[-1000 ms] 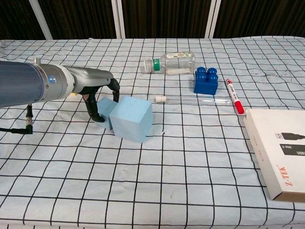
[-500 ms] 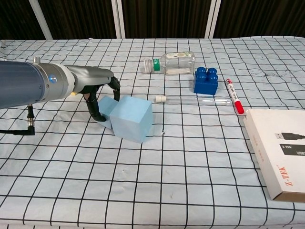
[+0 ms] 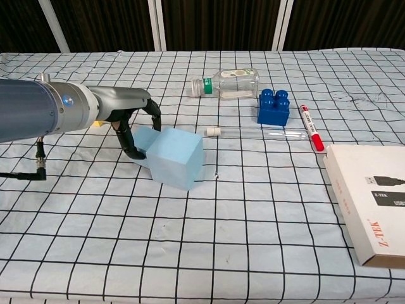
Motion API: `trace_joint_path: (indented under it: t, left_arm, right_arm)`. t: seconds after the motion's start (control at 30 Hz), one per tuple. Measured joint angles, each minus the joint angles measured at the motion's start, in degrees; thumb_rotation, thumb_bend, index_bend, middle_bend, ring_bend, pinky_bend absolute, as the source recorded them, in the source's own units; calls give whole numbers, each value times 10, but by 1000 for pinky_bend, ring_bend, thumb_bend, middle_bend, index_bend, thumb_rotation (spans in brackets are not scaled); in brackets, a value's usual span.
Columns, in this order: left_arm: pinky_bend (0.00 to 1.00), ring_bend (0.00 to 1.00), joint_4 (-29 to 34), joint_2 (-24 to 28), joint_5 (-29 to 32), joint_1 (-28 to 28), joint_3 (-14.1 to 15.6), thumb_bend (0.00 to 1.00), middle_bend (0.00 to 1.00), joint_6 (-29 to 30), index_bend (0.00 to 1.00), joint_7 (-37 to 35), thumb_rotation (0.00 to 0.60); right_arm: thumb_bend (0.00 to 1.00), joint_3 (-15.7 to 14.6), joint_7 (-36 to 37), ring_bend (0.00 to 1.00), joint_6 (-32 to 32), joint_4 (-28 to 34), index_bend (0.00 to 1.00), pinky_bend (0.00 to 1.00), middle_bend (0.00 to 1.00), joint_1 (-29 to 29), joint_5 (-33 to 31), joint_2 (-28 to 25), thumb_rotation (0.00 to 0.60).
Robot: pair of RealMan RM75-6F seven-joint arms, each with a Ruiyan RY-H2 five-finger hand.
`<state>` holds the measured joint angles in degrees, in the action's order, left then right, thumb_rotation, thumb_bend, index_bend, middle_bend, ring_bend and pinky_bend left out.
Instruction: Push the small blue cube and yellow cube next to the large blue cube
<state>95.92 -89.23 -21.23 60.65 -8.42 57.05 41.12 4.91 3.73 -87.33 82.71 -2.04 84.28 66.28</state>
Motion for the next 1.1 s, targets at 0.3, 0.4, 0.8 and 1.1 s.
trace_joint_path:
  t: [0.3, 0.4, 0.8, 1.1]
  left_arm:
    - [0, 0, -4, -1, 1, -2, 2, 301, 66, -8, 467, -12, 600]
    - [0, 0, -5, 0, 1, -2, 1, 301, 66, -13, 464, -17, 600]
    - [0, 0, -8, 12, 6, -5, -1, 206, 57, -55, 282, -52, 600]
    - [0, 0, -11, 19, -15, -3, 6, 138, 54, -64, 189, -68, 600]
  right_arm:
    - [221, 0, -2, 0, 0, 1, 0, 107, 41, 0, 2, 0, 600]
    - [220, 0, -3, 0, 0, 1, 0, 107, 41, 0, 2, 1, 600]
    - [220, 0, -4, 0, 2, 1, 0, 107, 40, -1, 2, 0, 600]
    - [220, 0, -4, 0, 5, 3, 0, 107, 41, -1, 0, 0, 600]
